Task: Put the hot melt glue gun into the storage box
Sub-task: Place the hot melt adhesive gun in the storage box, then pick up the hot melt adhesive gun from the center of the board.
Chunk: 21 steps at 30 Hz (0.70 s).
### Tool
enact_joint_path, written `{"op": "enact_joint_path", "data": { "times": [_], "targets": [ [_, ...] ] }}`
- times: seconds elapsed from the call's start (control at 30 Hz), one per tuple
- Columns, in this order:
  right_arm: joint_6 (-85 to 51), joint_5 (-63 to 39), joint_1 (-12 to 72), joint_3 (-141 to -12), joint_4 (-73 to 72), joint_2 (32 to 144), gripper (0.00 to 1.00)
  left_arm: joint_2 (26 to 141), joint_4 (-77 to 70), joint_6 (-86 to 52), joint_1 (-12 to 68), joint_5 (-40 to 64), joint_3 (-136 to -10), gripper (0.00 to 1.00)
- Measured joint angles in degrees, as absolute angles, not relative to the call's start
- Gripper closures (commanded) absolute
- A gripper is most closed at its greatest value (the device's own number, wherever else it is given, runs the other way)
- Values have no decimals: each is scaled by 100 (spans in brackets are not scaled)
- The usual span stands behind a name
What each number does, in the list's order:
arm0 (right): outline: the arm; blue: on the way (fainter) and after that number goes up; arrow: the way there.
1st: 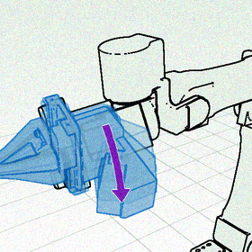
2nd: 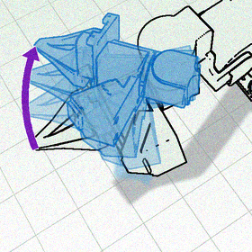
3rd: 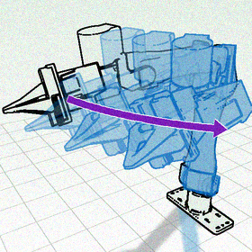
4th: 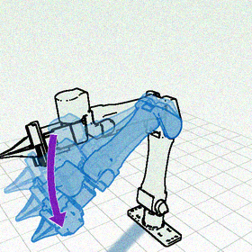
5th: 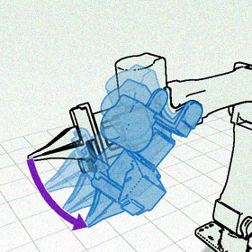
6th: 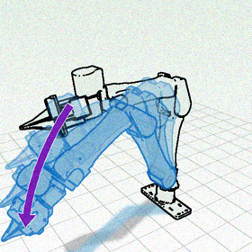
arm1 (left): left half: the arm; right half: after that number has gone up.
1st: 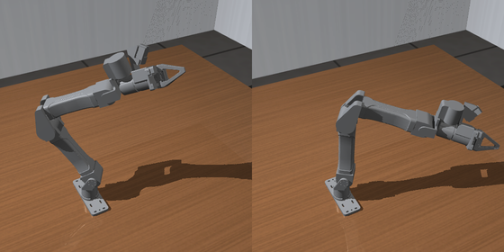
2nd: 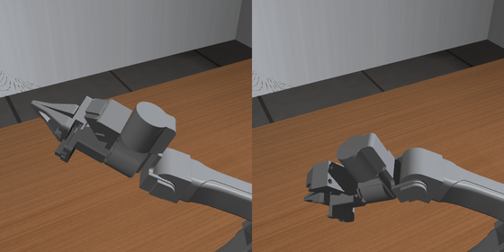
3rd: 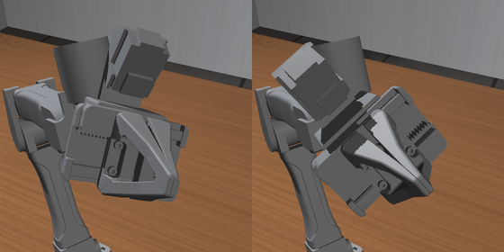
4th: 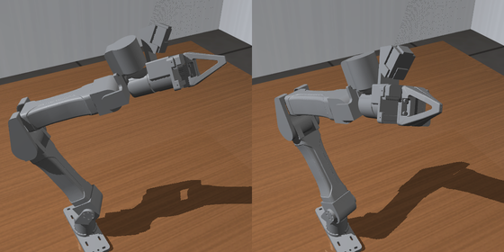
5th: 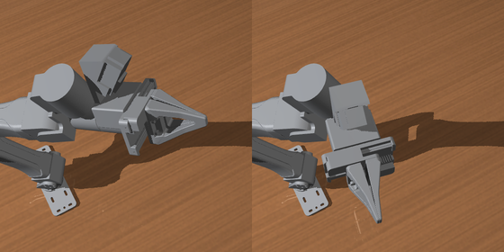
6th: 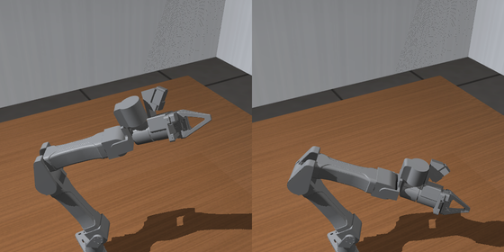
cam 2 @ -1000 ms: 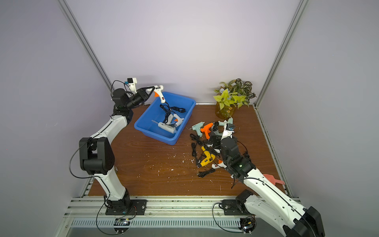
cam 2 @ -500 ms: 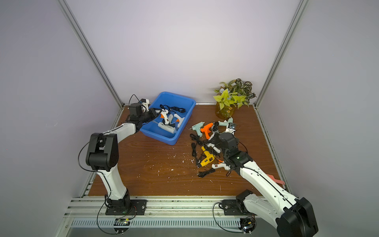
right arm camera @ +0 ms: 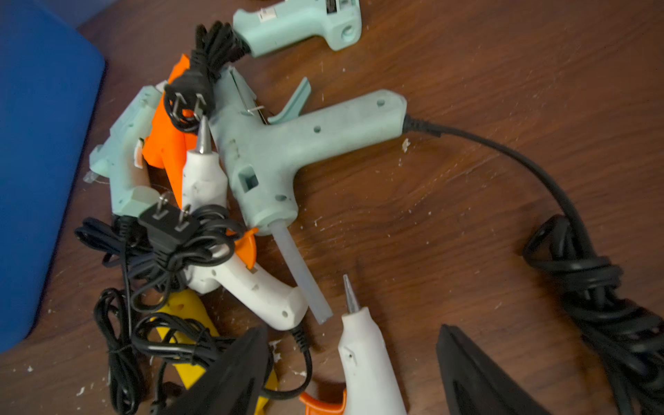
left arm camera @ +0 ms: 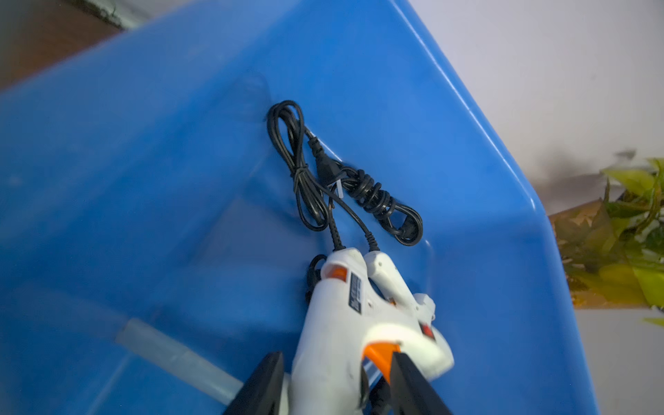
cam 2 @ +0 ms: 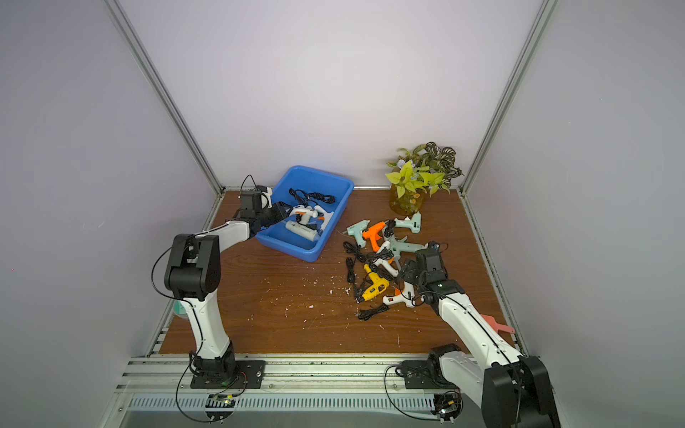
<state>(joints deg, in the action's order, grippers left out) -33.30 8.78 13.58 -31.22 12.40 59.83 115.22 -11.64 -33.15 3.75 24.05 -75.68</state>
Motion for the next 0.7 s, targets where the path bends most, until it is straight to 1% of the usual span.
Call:
{"op": "enact_joint_path", "data": {
  "times": [0.17,0.33,0.5,0.7],
  "targets": [
    [-3256,607,1208,-3111,1352,6064,24,11216,-821,-3096,381,1857,-7518,24],
    [-3164,491,1116,-3096,1450,6193,28,10396,-563,-2941,381,1319,-7404,1],
    [-3081,370,1070,-3024,1479,6366,30,9496,-578,-2910,381,1188,-7144,1],
    [-2974,248,1048,-3022,1505,6624,36,8556,-893,-3116,381,1658,-6233,1]
  ]
}}
